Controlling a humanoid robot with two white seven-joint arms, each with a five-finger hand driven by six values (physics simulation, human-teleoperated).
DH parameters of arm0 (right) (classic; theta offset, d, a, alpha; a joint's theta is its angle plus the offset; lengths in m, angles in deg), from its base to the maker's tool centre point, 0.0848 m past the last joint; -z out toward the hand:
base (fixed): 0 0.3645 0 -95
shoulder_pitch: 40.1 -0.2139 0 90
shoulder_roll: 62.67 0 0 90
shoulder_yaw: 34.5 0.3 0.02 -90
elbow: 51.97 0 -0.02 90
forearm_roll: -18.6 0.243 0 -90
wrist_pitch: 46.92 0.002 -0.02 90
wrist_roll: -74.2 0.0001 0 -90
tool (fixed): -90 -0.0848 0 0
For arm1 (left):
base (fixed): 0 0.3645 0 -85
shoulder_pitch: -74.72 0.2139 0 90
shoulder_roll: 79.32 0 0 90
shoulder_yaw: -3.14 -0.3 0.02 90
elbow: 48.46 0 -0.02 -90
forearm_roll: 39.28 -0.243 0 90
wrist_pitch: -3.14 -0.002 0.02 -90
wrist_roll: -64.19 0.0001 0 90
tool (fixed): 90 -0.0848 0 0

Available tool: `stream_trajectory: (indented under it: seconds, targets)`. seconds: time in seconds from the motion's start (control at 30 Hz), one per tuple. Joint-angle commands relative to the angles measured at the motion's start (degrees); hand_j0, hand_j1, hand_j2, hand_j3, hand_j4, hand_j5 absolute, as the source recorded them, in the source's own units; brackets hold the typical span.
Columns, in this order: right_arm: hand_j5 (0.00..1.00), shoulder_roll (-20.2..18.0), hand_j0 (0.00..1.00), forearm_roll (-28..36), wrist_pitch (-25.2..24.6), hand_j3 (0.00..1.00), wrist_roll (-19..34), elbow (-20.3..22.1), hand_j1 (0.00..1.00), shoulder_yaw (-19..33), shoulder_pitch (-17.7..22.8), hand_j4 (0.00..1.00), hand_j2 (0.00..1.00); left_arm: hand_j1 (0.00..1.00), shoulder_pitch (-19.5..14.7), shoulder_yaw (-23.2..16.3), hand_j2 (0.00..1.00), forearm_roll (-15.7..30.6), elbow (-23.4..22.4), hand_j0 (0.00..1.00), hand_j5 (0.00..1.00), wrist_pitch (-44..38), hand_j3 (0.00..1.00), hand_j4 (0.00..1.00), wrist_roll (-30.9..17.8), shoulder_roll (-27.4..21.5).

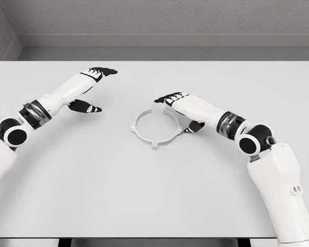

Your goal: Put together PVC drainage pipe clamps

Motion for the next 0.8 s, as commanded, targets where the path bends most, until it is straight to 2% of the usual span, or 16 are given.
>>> stream_trajectory:
  seconds: [0.0, 0.77]
  targets:
    - [1.00, 0.5, 1.00, -0.2, -0.1, 1.00, 0.0, 0.0, 1.00, -0.1, 0.0, 1.00, 1.00, 1.00, 0.0, 0.1, 1.00, 0.4, 0.0, 1.00, 1.00, 0.0, 1.00, 1.00, 0.0, 0.0]
    - [1.00, 2.2, 1.00, -0.7, -1.3, 1.00, 0.0, 0.5, 1.00, -1.0, -0.7, 1.00, 1.00, 1.00, 0.1, 0.1, 1.00, 0.4, -0.1, 1.00, 1.00, 0.0, 1.00, 1.00, 0.0, 0.0]
